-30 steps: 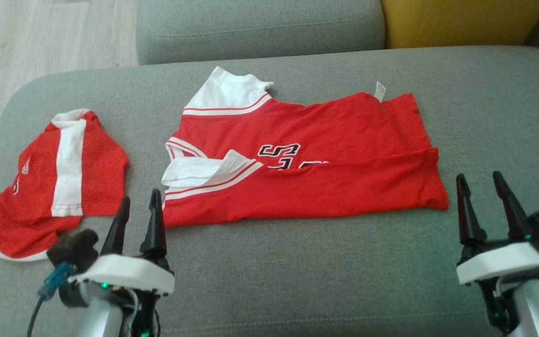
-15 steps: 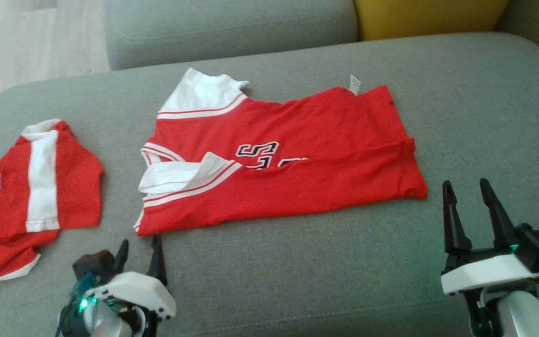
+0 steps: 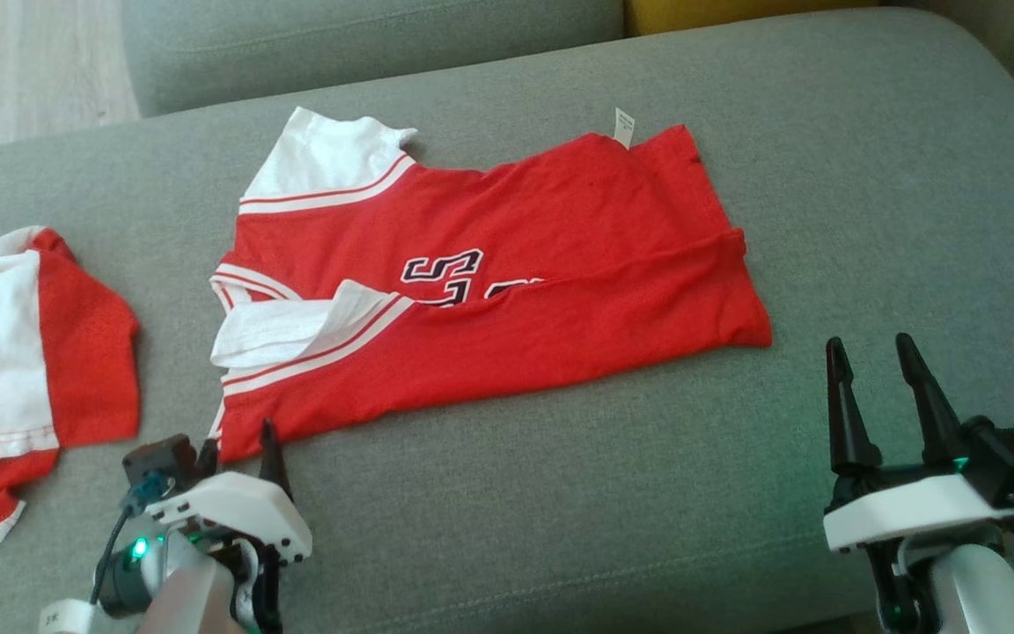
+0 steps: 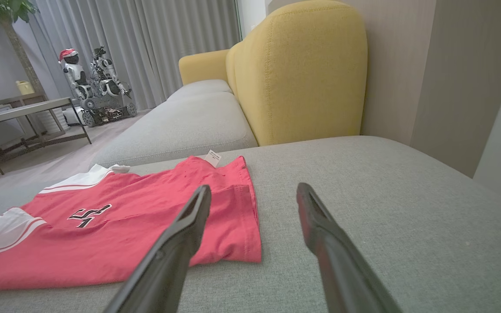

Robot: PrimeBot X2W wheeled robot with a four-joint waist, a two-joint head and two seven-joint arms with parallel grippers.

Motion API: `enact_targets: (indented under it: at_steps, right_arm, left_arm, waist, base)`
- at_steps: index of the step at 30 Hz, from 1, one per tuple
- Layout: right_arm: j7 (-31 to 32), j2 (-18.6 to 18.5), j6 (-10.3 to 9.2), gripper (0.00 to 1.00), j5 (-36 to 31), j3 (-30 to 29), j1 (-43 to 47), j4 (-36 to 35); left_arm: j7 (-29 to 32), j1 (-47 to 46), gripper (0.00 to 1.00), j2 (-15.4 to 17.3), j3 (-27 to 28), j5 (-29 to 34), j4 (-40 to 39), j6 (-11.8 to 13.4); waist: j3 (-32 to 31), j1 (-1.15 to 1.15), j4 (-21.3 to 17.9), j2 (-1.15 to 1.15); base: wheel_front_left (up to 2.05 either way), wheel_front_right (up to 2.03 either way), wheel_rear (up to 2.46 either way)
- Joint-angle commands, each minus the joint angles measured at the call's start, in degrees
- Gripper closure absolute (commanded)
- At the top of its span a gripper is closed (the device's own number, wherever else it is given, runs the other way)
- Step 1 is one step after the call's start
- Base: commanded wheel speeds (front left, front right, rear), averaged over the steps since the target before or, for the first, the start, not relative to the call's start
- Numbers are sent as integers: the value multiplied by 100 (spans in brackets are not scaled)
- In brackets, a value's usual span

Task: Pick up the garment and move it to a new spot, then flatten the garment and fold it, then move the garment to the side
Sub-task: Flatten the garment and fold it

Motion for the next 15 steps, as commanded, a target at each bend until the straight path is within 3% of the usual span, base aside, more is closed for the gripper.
enact_targets:
  at_steps: [1, 10, 11, 12, 13, 15]
  right_arm:
    - [-7, 5, 39, 0, -51, 113, -243, -208]
    - [11, 37, 39, 0, -64, 104, -317, -191]
    - [14, 38, 39, 0, -65, 98, -322, -184]
    - [17, 39, 39, 0, -67, 92, -325, -173]
    - [24, 41, 39, 0, -69, 84, -330, -160]
    - [37, 48, 39, 0, -73, 49, -350, -126]
  left_arm:
    - [-75, -320, 0, 96, 201, -29, -29, 45]
    - [-17, -684, 0, 125, 140, -32, 770, -14]
    - [3, -717, 35, 124, 119, -40, 851, -60]
    - [8, -747, 90, 122, 98, -50, 920, -115]
    - [6, -775, 100, 119, 78, -58, 974, -165]
    - [-5, -825, 100, 113, 39, -69, 1053, -246]
  waist:
    - [36, 0, -18, 0]
    - [161, 0, -43, 0]
    - [164, 0, -35, 0]
    - [164, 0, -24, 0]
    - [163, 0, -8, 0]
    - [150, 0, 45, 0]
  base:
    - [0, 0, 0]
    - [0, 0, 0]
    - [0, 0, 0]
    - [0, 0, 0]
    - [0, 0, 0]
    - [0, 0, 0]
